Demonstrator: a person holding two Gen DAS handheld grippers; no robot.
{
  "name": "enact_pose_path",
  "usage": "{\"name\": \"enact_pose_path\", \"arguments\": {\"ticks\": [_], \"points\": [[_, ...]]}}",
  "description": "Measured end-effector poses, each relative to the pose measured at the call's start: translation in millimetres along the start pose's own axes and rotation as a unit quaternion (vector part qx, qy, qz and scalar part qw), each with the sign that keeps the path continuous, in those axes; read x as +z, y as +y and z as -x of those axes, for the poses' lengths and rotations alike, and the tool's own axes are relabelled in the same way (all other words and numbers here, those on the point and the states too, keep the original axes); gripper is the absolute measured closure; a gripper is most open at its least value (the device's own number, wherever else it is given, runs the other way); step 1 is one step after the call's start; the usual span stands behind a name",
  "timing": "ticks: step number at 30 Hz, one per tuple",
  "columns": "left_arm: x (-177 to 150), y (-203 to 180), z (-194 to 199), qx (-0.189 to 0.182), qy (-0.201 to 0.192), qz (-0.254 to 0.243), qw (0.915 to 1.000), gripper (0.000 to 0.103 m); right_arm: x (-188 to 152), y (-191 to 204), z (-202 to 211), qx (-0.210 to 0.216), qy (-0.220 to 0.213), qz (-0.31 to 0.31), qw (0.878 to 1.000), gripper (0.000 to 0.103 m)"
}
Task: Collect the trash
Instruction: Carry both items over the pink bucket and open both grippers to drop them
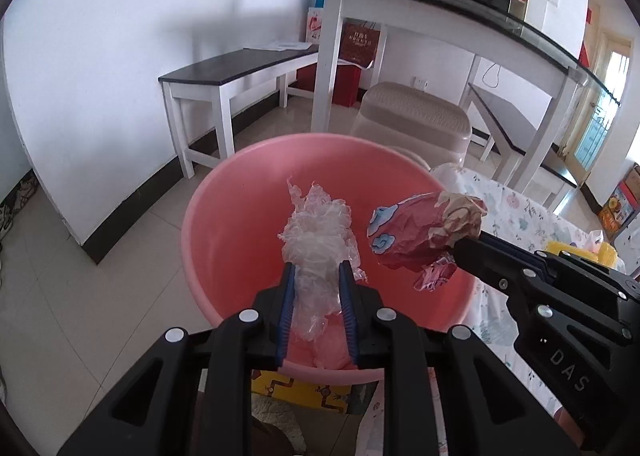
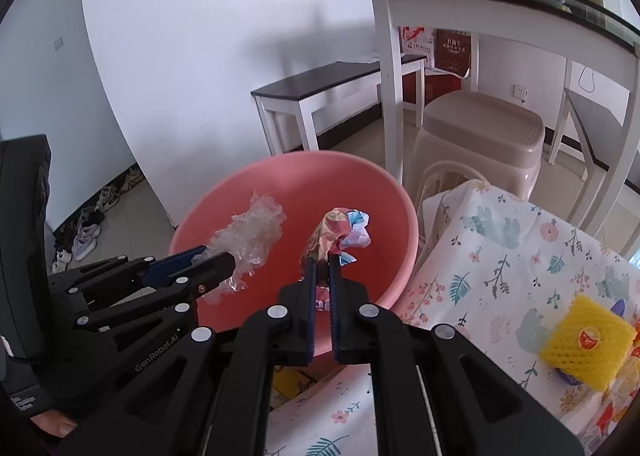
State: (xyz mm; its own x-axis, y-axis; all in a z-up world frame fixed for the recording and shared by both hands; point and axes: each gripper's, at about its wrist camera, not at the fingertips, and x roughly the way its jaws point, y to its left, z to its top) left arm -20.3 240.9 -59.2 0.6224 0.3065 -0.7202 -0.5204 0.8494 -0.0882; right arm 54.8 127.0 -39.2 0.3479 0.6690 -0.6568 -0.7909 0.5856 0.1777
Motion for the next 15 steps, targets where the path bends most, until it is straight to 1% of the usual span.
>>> {"name": "enact_pose_path", "arguments": {"ticks": [3,7,9,11,13,15], "points": [[-1.3,0.9,-2.8,0.001,0.004,-0.001,1.0000,0.079,-1.3,0.9,-4.0,0.003,0.008,-0.002,1.000,0.097],[-2.5,0.4,-1.9,0.002,0.005,0.005,1.0000,0.072,-2.2,2.0,-9.9,0.010,0.023,-0.003,1.000,0.096],[-3.1,1.3,-0.9,0.002,0.004,0.007,1.0000,0.069,-3.3,2.4,-11.1,0.011,0.026,-0.004,1.000,0.094],[-2.9,1.4,0.8,0.002,0.002,0.008,1.0000,0.065,-4.3,1.3,-10.5,0.012,0.025,-0.007,1.000,0.084],[-3.0,2.2,2.4,0.000,-0.001,0.009,1.0000,0.063,-4.2,-0.7,-9.5,0.015,0.024,-0.012,1.000,0.080],[-3.1,2.5,4.6,-0.001,-0.004,0.010,0.9999,0.062,-4.3,-1.6,-8.2,0.015,0.023,-0.014,1.000,0.079]]}}
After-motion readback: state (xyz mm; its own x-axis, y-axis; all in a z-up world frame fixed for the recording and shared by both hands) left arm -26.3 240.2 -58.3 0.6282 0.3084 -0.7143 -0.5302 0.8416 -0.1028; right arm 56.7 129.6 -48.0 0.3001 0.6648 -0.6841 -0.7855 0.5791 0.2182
